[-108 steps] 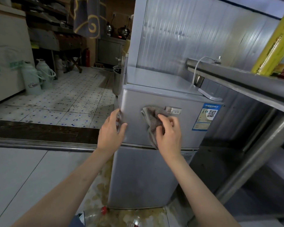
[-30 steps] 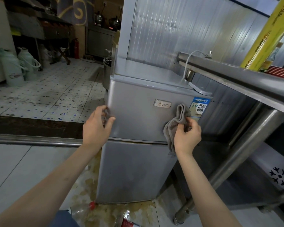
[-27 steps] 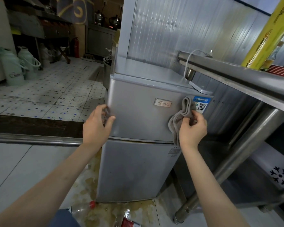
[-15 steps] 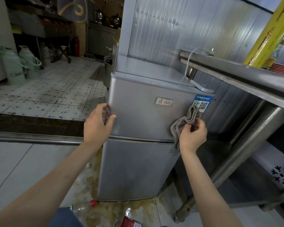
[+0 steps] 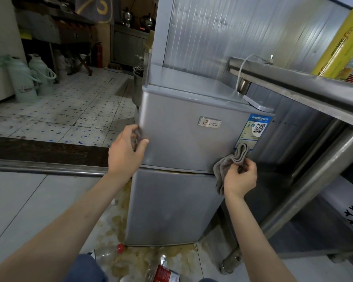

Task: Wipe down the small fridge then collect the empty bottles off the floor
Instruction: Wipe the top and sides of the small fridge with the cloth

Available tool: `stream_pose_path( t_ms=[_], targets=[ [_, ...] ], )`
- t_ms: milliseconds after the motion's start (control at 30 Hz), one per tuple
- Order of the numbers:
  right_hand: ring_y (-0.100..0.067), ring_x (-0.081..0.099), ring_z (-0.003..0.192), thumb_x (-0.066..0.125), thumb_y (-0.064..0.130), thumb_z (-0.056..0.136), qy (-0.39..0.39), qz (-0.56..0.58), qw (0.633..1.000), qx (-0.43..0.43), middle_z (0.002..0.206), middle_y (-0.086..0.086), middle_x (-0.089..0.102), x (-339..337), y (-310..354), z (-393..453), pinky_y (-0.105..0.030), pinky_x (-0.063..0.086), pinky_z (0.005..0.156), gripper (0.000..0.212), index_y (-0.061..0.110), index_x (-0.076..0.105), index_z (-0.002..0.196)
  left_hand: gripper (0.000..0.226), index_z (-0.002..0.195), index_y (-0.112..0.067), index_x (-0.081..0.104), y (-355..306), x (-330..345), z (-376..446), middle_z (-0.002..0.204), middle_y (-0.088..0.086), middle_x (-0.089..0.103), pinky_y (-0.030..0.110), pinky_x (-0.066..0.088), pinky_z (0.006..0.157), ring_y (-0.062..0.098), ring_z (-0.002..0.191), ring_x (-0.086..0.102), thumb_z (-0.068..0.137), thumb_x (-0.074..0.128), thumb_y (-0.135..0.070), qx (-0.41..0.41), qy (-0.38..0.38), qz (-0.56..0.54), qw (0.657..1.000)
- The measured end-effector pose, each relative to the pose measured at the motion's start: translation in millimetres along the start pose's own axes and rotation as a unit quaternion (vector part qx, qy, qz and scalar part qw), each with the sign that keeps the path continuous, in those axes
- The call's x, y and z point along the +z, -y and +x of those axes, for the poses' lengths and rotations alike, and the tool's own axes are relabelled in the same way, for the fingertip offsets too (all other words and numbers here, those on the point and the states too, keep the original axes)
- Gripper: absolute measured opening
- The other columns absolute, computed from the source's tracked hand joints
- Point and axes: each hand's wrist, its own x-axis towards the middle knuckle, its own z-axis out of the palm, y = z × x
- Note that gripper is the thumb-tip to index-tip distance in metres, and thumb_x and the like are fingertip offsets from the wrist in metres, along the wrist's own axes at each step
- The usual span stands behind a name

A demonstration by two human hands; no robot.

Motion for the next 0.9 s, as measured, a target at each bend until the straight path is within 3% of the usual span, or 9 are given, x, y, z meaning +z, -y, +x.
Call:
stream_pose_path(
  t_ms=[467,667,900],
  targets=[
    [-0.033,0.056,0.094,0.063,0.009,0.081,0.055,-0.042,0.996,-0.063,0.098,-0.017,0.063,10.0,-4.2,-40.7,-0.036,0.042,0.082,0.02,0.005,0.06,0.1,0.037,0.119,-0.021,0.051,-1.9,0.1,-0.6,0.106,-0.001,0.065,0.037,0.049,0.08,0.021,0.09,0.064,0.086,0.063,-0.031,-0.011,-0.001,-0.004,1.0],
    [-0.029,0.056,0.088,0.065,0.01,0.081,0.073,-0.037,0.993,-0.08,0.092,-0.013,0.064,11.1,-4.4,-50.1,-0.018,0.032,0.071,0.016,0.006,0.06,0.095,0.037,0.12,-0.021,0.051,-4.1,-0.8,-1.4,0.106,-0.002,0.064,0.039,0.051,0.081,0.019,0.088,0.063,0.086,0.063,-0.032,-0.014,-0.001,-0.008,1.0],
    [-0.03,0.06,0.086,0.067,0.007,0.078,0.076,-0.035,0.994,-0.074,0.09,-0.012,0.065,4.1,-11.1,-35.8,-0.032,0.044,0.076,0.017,0.007,0.063,0.095,0.038,0.119,-0.021,0.051,-4.3,-1.5,-1.6,0.106,-0.001,0.064,0.042,0.052,0.083,0.021,0.09,0.064,0.085,0.063,-0.032,-0.017,0.001,-0.006,1.0]
  ],
)
